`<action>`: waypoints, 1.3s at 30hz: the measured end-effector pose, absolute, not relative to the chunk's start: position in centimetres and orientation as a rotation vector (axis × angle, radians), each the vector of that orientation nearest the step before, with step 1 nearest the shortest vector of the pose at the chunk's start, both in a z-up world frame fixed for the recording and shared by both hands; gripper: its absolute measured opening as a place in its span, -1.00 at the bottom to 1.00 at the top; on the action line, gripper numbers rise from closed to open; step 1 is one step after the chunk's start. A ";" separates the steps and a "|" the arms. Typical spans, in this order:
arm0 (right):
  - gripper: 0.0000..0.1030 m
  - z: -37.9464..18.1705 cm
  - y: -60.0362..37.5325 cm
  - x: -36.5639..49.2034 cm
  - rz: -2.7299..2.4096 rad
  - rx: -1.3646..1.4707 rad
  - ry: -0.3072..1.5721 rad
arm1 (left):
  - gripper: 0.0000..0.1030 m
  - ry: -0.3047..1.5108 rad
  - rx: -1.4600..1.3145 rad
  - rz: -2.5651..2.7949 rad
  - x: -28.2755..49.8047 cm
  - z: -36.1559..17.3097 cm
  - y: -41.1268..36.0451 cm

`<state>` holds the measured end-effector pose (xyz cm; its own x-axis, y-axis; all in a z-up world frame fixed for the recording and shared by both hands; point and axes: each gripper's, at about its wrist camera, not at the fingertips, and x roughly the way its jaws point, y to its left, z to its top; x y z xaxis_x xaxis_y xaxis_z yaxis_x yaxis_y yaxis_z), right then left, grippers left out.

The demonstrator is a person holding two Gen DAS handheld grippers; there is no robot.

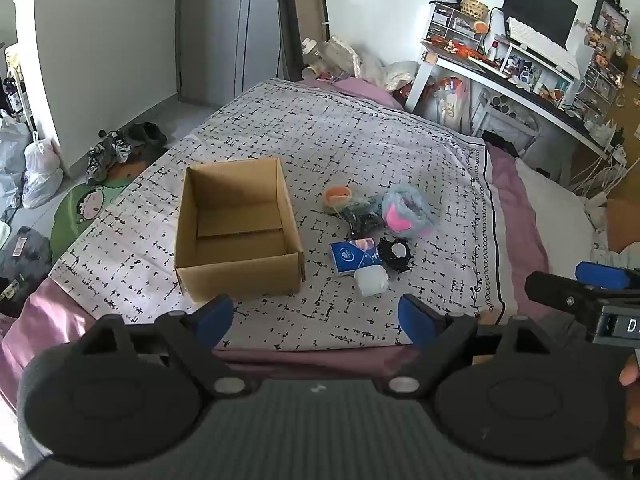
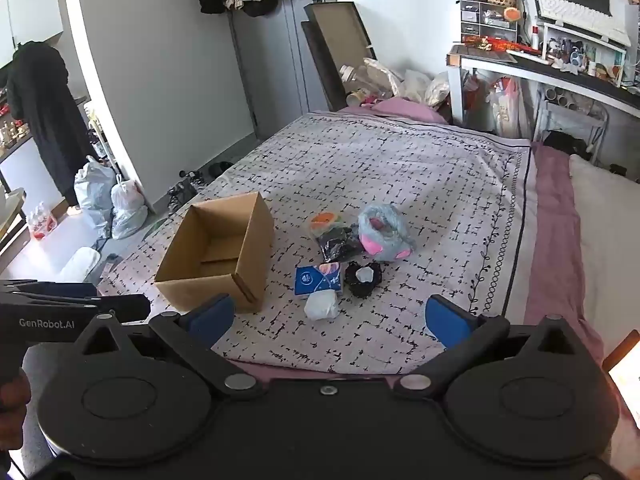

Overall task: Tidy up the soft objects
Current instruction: 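Move both tools toward the pile of soft items beside the box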

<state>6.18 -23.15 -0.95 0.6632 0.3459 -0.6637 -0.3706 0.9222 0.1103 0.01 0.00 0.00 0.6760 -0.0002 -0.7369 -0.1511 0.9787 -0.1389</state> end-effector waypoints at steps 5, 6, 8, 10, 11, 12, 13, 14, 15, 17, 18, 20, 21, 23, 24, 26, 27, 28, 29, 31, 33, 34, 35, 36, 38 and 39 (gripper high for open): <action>1.00 -0.9 -23.4 6.1 0.390 -0.038 0.741 | 0.72 0.816 -0.189 0.077 -0.2 0.1 -0.2; 1.00 -0.9 -23.4 6.1 0.385 -0.039 0.741 | 0.72 0.816 -0.189 0.076 -0.2 0.1 -0.2; 1.00 -1.0 -23.5 6.2 0.377 -0.038 0.744 | 0.72 0.816 -0.188 0.076 -0.2 0.1 -0.2; 1.00 -1.0 -23.7 6.1 0.372 -0.037 0.745 | 0.72 0.817 -0.188 0.077 -0.2 0.0 -0.2; 1.00 -0.8 -23.7 6.0 0.371 -0.039 0.744 | 0.72 0.809 -0.185 0.076 -0.2 0.4 -0.2; 1.00 -0.8 -23.7 6.0 0.369 -0.041 0.743 | 0.72 0.809 -0.185 0.075 -0.2 0.4 -0.2; 1.00 -0.8 -23.7 6.0 0.367 -0.043 0.743 | 0.72 0.808 -0.186 0.075 -0.3 0.5 -0.2; 1.00 -0.8 -23.7 6.0 0.364 -0.044 0.742 | 0.72 0.809 -0.186 0.075 -0.3 0.5 -0.3; 1.00 -0.8 -23.7 6.0 0.361 -0.044 0.742 | 0.72 0.810 -0.186 0.075 -0.3 0.5 -0.3; 1.00 -0.8 -23.8 6.0 0.359 -0.044 0.741 | 0.72 0.810 -0.187 0.073 -0.3 0.7 -0.5; 1.00 -0.7 -24.0 5.9 0.359 -0.043 0.740 | 0.72 0.810 -0.187 0.072 -0.3 0.7 -0.5; 1.00 -0.7 -24.0 5.9 0.359 -0.045 0.739 | 0.72 0.808 -0.188 0.073 -0.3 0.7 -0.6; 1.00 -0.7 -24.0 5.9 0.358 -0.044 0.739 | 0.72 0.808 -0.189 0.075 -0.3 0.6 -0.6; 1.00 -0.7 -24.1 5.9 0.358 -0.043 0.741 | 0.72 0.809 -0.190 0.074 -0.3 0.6 -0.7; 1.00 -0.7 -24.1 5.9 0.357 -0.042 0.742 | 0.72 0.809 -0.188 0.074 -0.3 0.6 -0.6; 1.00 -0.7 -24.1 5.9 0.357 -0.041 0.742 | 0.72 0.811 -0.189 0.076 -0.3 0.7 -0.7; 1.00 -0.7 -24.1 5.9 0.357 -0.042 0.742 | 0.72 0.811 -0.190 0.076 -0.3 0.7 -0.8; 1.00 -0.7 -24.1 5.9 0.357 -0.042 0.743 | 0.72 0.811 -0.190 0.075 -0.3 0.7 -0.8; 1.00 -0.7 -24.1 5.9 0.357 -0.043 0.745 | 0.72 0.811 -0.190 0.075 -0.3 0.7 -0.8; 1.00 -0.8 -24.1 5.9 0.357 -0.044 0.744 | 0.72 0.810 -0.191 0.074 -0.3 0.6 -0.8; 1.00 -0.8 -24.1 5.9 0.358 -0.042 0.743 | 0.72 0.810 -0.191 0.076 -0.3 0.6 -0.8; 1.00 -0.8 -24.1 5.9 0.359 -0.042 0.743 | 0.72 0.809 -0.192 0.077 -0.3 0.6 -0.9; 1.00 -0.9 -24.1 5.9 0.359 -0.042 0.743 | 0.72 0.808 -0.193 0.077 -0.4 0.6 -0.9; 1.00 -0.9 -24.1 5.9 0.359 -0.042 0.743 | 0.72 0.808 -0.194 0.077 -0.4 0.6 -0.9; 1.00 -0.9 -24.1 5.9 0.357 -0.041 0.745 | 0.72 0.808 -0.194 0.078 -0.4 0.6 -1.0; 1.00 -0.9 -24.1 5.9 0.357 -0.041 0.746 | 0.72 0.808 -0.194 0.077 -0.4 0.6 -0.9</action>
